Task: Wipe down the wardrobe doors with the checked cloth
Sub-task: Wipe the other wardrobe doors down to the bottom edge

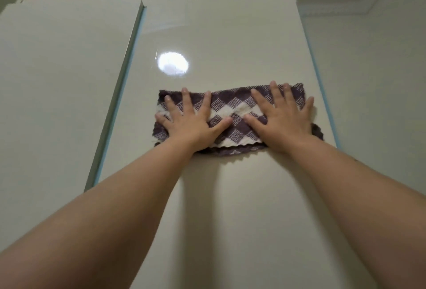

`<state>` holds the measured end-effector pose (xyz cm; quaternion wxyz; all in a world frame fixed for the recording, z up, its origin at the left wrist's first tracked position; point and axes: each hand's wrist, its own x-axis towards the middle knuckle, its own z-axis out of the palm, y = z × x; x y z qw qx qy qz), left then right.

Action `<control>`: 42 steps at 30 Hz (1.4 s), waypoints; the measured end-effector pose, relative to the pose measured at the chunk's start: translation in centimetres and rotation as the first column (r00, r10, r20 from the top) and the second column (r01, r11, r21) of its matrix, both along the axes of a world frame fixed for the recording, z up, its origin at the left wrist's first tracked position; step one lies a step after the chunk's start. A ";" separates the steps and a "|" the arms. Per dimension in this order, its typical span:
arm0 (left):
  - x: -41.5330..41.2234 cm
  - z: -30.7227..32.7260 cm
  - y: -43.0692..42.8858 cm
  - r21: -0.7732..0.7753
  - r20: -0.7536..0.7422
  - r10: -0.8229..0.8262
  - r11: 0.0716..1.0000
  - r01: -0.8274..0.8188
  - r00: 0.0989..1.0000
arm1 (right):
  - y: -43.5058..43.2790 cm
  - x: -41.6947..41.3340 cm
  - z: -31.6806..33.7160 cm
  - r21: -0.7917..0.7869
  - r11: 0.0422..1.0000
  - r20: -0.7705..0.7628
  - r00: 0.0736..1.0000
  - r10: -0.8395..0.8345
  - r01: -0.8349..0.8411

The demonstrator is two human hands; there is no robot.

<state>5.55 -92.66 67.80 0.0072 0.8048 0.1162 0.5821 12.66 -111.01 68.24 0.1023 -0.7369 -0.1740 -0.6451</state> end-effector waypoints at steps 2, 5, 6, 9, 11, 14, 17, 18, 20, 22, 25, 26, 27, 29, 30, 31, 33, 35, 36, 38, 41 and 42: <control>0.7 0.4 -1.9 0.018 0.024 -0.023 1.000 0.023 0.999 | -1.8 0.2 0.1 0.032 0.999 -0.033 0.999 -0.035 0.036; 1.8 -1.2 -3.4 0.062 0.124 -0.059 0.997 0.052 0.991 | -2.9 0.5 -1.5 0.092 0.993 -0.051 0.996 -0.068 0.072; 2.0 -1.9 -3.6 0.075 0.144 -0.070 0.995 0.060 0.987 | -3.0 0.5 -2.2 0.107 0.992 -0.052 0.996 -0.068 0.073; 2.2 -4.3 -3.9 0.099 0.155 -0.091 0.992 0.076 0.984 | -3.2 0.5 -5.1 0.138 0.988 -0.077 0.996 -0.053 0.064; 2.2 -6.2 -4.1 0.113 0.147 -0.095 0.990 0.078 0.985 | -3.4 0.4 -7.6 0.140 0.989 -0.095 0.995 -0.032 0.045; 2.2 -10.1 -4.0 0.120 0.148 -0.111 0.988 0.093 0.983 | -3.4 0.2 -12.0 0.150 0.989 -0.111 0.994 0.000 0.017; 2.0 -13.8 -4.1 0.091 0.157 -0.115 0.991 0.102 0.981 | -3.0 -0.1 -15.3 0.158 0.987 -0.113 0.994 0.003 0.015; 1.8 -14.8 -4.1 0.084 0.153 -0.112 0.991 0.100 0.982 | -2.9 -0.2 -16.3 0.163 0.987 -0.115 0.993 0.008 0.011; 1.6 -16.5 -3.7 0.077 0.143 -0.108 0.992 0.097 0.984 | -2.3 -0.6 -18.2 0.181 0.983 -0.120 0.992 0.032 -0.010; 1.4 -17.8 -3.2 0.079 0.125 -0.103 0.992 0.094 0.987 | -1.8 -1.1 -20.0 0.193 0.981 -0.130 0.990 0.047 -0.022; 1.0 -20.0 -2.5 0.083 0.101 -0.086 0.994 0.078 0.991 | -1.1 -1.7 -22.4 0.184 0.983 -0.149 0.987 0.059 -0.031; 0.8 -20.6 -2.3 0.080 0.093 -0.085 0.994 0.077 0.992 | -0.9 -1.8 -22.9 0.179 0.983 -0.156 0.986 0.058 -0.030; 0.6 -21.2 -2.0 0.079 0.082 -0.088 0.994 0.082 0.993 | -0.6 -2.0 -23.4 0.181 0.983 -0.166 0.985 0.055 -0.025; 0.4 -21.7 -1.7 0.080 0.058 -0.089 0.993 0.084 0.994 | -0.4 -2.0 -23.7 0.190 0.982 -0.184 0.982 0.053 -0.017; 0.3 -21.7 -1.5 0.082 0.047 -0.085 0.993 0.081 0.995 | -0.3 -2.0 -23.6 0.193 0.981 -0.188 0.981 0.048 -0.010; 0.3 -21.4 -1.3 0.084 0.039 -0.080 0.994 0.077 0.996 | -0.2 -2.0 -23.4 0.194 0.981 -0.193 0.980 0.040 -0.002; 0.3 -20.0 -0.8 0.095 0.038 -0.072 0.993 0.068 0.997 | 0.2 -2.0 -22.4 0.188 0.982 -0.204 0.979 0.024 0.015; 0.4 -17.8 0.0 0.111 0.053 -0.070 0.992 0.064 0.996 | 0.7 -1.9 -20.7 0.177 0.984 -0.217 0.976 0.003 0.036; 0.4 -16.5 0.5 0.119 0.064 -0.069 0.991 0.061 0.996 | 1.0 -1.9 -19.6 0.168 0.985 -0.216 0.976 -0.004 0.042; 0.2 -14.0 1.4 0.124 0.084 -0.066 0.991 0.056 0.994 | 1.7 -1.7 -17.0 0.153 0.988 -0.205 0.979 -0.005 0.037; -0.1 -12.1 2.3 0.120 0.118 -0.065 0.991 0.051 0.991 | 2.7 -1.8 -14.4 0.143 0.990 -0.177 0.984 0.006 0.020; -0.2 -12.0 2.5 0.119 0.132 -0.070 0.991 0.054 0.989 | 3.0 -1.8 -14.2 0.154 0.988 -0.160 0.987 0.016 0.009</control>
